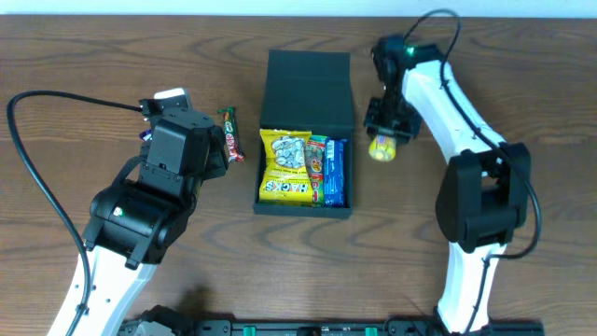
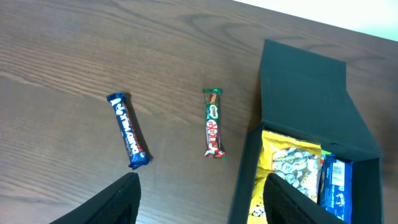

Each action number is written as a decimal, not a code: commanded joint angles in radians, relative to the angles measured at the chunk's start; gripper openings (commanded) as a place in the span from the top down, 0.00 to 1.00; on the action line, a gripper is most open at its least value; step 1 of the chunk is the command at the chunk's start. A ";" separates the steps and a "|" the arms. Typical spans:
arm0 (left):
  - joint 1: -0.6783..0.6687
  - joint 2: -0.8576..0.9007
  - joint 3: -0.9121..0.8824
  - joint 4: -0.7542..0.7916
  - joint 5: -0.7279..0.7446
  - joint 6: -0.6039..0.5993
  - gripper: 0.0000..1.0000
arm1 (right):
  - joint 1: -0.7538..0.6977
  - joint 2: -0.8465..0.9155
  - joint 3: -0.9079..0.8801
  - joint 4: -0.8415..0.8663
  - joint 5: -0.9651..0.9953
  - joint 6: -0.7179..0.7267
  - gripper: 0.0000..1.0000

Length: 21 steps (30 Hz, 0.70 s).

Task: Pack container
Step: 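Place the Mentos jar into the box and withdraw right arm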

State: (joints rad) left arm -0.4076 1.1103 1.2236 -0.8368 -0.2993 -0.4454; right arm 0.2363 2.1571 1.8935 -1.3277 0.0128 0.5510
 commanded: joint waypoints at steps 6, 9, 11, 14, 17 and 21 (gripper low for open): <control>0.004 0.002 0.015 0.000 -0.015 -0.004 0.35 | 0.107 -0.122 0.070 -0.019 -0.111 -0.060 0.98; 0.004 0.002 0.015 0.000 -0.015 -0.004 0.36 | 0.192 -0.122 0.041 0.003 -0.111 -0.063 0.98; 0.004 0.002 0.015 0.000 -0.015 -0.004 0.35 | 0.245 -0.121 0.006 0.031 -0.111 -0.063 0.98; 0.004 0.002 0.015 -0.001 -0.015 -0.003 0.36 | 0.311 -0.120 -0.071 0.086 -0.082 -0.042 0.98; 0.004 0.002 0.015 -0.001 -0.015 -0.003 0.36 | 0.327 -0.120 -0.126 0.125 -0.077 -0.012 0.98; 0.004 0.002 0.015 0.000 -0.015 -0.003 0.35 | 0.327 -0.120 -0.157 0.151 -0.103 -0.006 0.67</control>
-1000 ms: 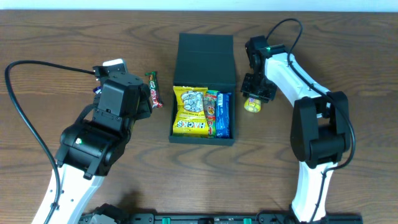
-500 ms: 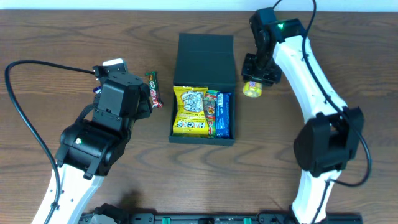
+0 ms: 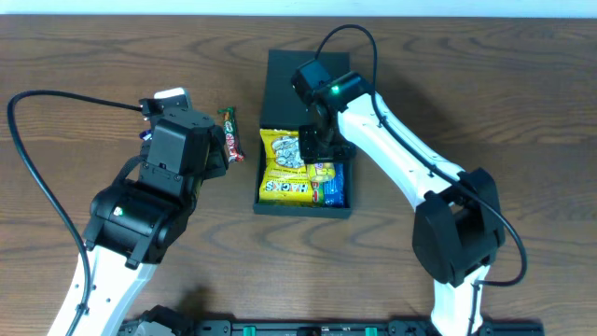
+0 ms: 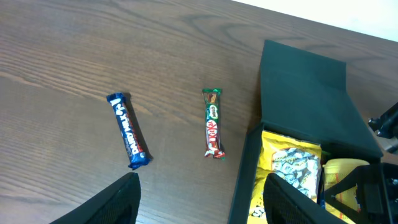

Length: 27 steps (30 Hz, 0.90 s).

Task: Pack container
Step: 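Place the Mentos jar into the box and withdraw right arm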

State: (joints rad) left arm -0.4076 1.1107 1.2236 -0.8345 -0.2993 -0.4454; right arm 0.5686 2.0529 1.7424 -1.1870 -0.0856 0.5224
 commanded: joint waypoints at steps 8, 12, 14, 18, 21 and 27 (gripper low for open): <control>0.005 0.002 0.006 -0.002 -0.034 0.000 0.32 | -0.026 -0.031 0.020 -0.003 -0.068 -0.039 0.17; 0.005 0.014 -0.005 -0.004 -0.034 0.000 0.32 | -0.063 -0.082 0.046 -0.005 -0.123 -0.069 0.22; 0.006 0.025 -0.010 -0.004 -0.038 0.000 0.31 | -0.090 -0.126 0.047 -0.002 -0.121 -0.072 0.23; 0.019 0.095 -0.011 -0.002 -0.064 0.000 0.31 | -0.186 -0.245 0.047 0.003 -0.096 -0.076 0.20; 0.022 0.183 -0.011 0.023 -0.060 -0.005 0.31 | -0.251 -0.295 0.047 -0.008 -0.068 -0.080 0.18; 0.027 0.399 -0.011 0.158 0.013 -0.073 0.33 | -0.324 -0.310 0.042 -0.056 -0.068 -0.123 0.18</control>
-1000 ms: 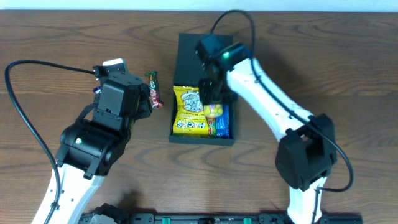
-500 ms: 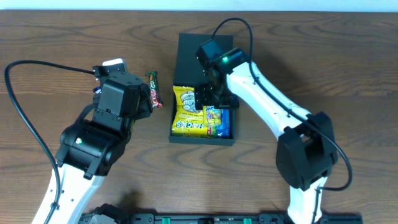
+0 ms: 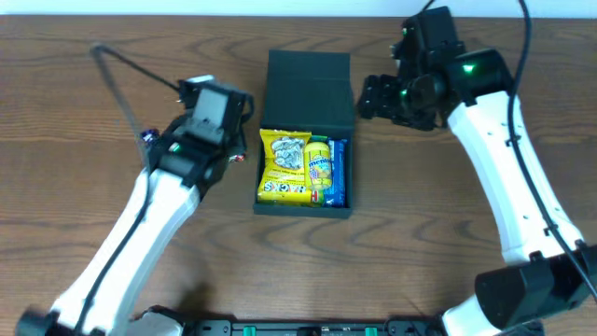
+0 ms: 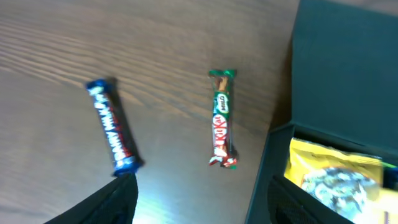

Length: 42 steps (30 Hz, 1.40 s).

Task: Pack container
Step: 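Place the Mentos jar into the box and withdraw right arm, then grasp the green KitKat bar with the left gripper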

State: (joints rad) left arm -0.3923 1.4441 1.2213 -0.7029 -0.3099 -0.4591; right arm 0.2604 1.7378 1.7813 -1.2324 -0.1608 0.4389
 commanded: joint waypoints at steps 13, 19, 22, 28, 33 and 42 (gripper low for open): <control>0.143 0.332 -0.009 0.291 0.236 0.080 0.34 | -0.023 0.005 0.003 -0.040 0.042 -0.082 0.16; 0.152 0.425 -0.009 0.354 0.260 0.092 0.34 | -0.023 0.005 0.003 -0.042 0.042 -0.082 0.16; 0.153 0.457 -0.009 0.377 0.259 0.101 0.34 | -0.023 0.005 0.003 -0.041 0.042 -0.082 0.16; 0.174 0.517 -0.009 0.426 0.259 0.101 0.34 | -0.023 0.005 0.003 -0.043 0.041 -0.082 0.16; 0.198 0.566 -0.009 0.473 0.330 0.132 0.32 | -0.023 0.005 0.003 -0.043 0.042 -0.082 0.16; 0.198 0.581 -0.009 0.483 0.333 0.146 0.54 | -0.023 0.005 0.003 -0.043 0.041 -0.081 0.16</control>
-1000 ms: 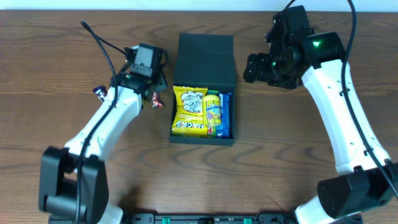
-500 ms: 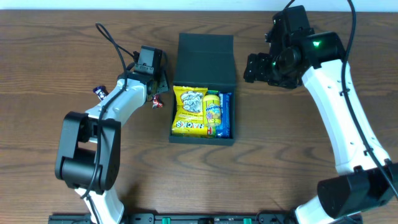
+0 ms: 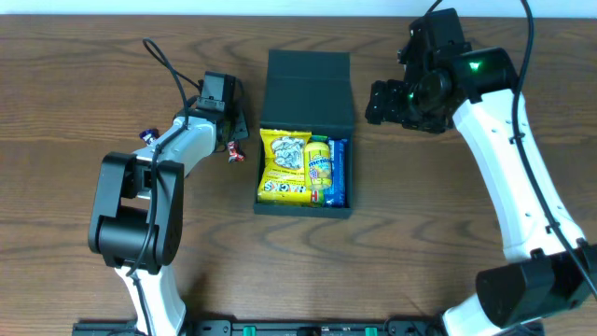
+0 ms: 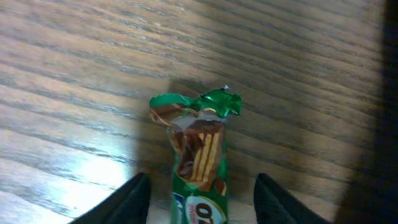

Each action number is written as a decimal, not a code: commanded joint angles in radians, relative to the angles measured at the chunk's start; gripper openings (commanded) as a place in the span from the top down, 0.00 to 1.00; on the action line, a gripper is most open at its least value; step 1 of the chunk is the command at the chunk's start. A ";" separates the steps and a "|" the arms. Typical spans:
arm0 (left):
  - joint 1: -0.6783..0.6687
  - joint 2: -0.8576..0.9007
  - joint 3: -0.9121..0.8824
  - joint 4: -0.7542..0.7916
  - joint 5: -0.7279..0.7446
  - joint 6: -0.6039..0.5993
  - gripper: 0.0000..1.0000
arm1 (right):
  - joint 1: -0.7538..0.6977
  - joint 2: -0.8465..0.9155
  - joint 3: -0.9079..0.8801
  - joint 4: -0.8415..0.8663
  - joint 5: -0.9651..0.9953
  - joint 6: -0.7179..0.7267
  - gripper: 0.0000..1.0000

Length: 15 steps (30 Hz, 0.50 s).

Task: Pack container
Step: 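Grasp the green KitKat bar with the left gripper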

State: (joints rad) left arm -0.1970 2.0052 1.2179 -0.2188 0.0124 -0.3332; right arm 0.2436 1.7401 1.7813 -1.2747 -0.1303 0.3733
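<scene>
The black box (image 3: 305,210) lies open at the table's middle, its lid (image 3: 308,86) folded back. Inside are a yellow snack bag (image 3: 284,168), a yellow candy pack (image 3: 319,170) and a blue bar (image 3: 338,173). A green-and-red wafer bar (image 4: 199,158) lies on the wood left of the box. My left gripper (image 4: 202,205) is open, low over the wafer bar, one finger on either side. My right gripper (image 3: 390,103) hangs to the right of the lid, looks open and holds nothing.
A dark blue chocolate bar (image 3: 146,135) lies on the table further left, partly hidden by my left arm. The box's left wall stands close to the wafer bar. Cables trail from both arms.
My left gripper has come down from well above the two bars to just over the wafer bar, which now sits between its open fingers. My right arm has hardly moved.
My right gripper first held the yellow candy pack right of the box, then was over the box with it. Then the pack lay inside between bag and blue bar, with the right gripper back by the lid. My left gripper has since reached the wafer bar.
</scene>
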 commanded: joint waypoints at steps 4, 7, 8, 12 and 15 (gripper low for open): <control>0.002 0.020 -0.006 -0.002 0.011 0.021 0.76 | -0.006 0.003 0.003 -0.001 0.012 -0.016 0.16; 0.002 0.019 -0.004 -0.010 0.011 0.020 0.94 | -0.010 0.003 0.003 -0.001 0.049 -0.015 0.17; 0.002 0.017 -0.003 -0.017 0.010 0.020 0.94 | -0.014 0.003 0.003 -0.001 0.060 -0.015 0.17; 0.002 -0.018 0.005 -0.062 -0.007 0.021 0.94 | -0.048 0.003 0.003 -0.008 0.067 -0.015 0.17; -0.001 -0.080 0.026 -0.117 -0.047 0.026 0.94 | -0.086 0.003 0.003 -0.025 0.067 -0.015 0.17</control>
State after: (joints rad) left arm -0.1970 1.9770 1.2240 -0.3084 0.0109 -0.3161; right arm 0.1944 1.7405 1.7813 -1.2900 -0.0879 0.3729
